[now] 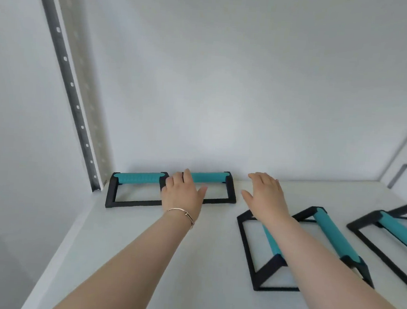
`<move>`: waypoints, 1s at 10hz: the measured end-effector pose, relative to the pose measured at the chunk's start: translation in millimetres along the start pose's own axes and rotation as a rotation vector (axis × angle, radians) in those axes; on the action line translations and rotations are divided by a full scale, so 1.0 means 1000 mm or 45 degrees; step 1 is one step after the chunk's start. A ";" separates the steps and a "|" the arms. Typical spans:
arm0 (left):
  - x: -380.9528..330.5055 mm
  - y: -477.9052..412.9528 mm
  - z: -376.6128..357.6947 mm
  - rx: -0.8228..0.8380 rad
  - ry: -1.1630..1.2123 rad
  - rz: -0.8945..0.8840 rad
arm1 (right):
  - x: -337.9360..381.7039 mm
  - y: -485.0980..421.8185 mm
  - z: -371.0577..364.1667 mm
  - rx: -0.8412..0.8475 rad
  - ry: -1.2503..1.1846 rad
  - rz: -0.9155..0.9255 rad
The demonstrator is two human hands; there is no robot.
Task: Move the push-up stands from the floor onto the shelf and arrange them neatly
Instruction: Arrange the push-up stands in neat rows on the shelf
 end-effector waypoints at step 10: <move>-0.109 0.120 -0.033 0.565 0.140 0.355 | -0.142 0.089 0.023 0.384 -0.408 -0.361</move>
Point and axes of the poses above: each hand's wrist, its own y-axis away from the middle knuckle, its own z-axis out of the back of the hand, x = y × z, the point moved 5 cm from there along -y, towards the middle knuckle, and after that the axes turned 15 degrees about z, right-handed, at the moved point
